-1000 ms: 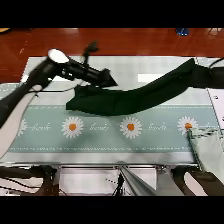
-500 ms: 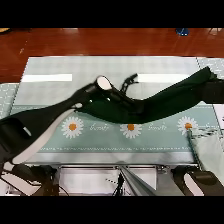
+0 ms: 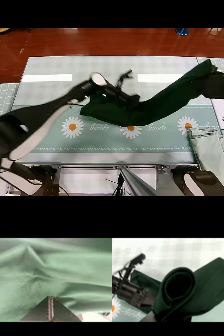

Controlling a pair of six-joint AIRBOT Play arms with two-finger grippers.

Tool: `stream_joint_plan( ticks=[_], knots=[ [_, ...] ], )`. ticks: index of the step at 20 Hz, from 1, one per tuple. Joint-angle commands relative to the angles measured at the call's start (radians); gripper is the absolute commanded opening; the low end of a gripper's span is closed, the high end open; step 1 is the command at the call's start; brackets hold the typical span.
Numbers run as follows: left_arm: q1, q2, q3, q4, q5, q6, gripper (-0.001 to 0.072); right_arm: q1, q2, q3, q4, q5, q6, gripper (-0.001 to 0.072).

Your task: Fold the shirts.

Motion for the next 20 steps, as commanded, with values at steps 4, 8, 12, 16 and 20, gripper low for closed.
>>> stream_joint_plan(
  ticks=[4,8,12,16,20],
  knots=[
    [0.357,0.323,0.001,0.131,-0.030,-0.001,0.0016,0.285,-0.153,0.000,-0.084,-0.186,0.027,0.0021],
    [0.572,0.512,0.001,0.131,-0.119,-0.008,0.0017,0.474,-0.370,0.000,-0.082,-0.501,0.042,0.0021],
    [0.692,0.648,0.001,0.131,-0.187,-0.008,0.0017,0.626,-0.645,0.000,-0.034,-0.654,0.096,0.0023],
    [0.701,0.703,0.000,0.131,-0.222,-0.008,0.0017,0.752,-0.850,0.000,0.168,-0.853,0.095,0.0255],
    [0.702,0.699,-0.004,0.215,-0.229,-0.005,0.0017,0.742,-0.832,0.000,0.203,-0.883,0.052,0.0426]
  ],
)
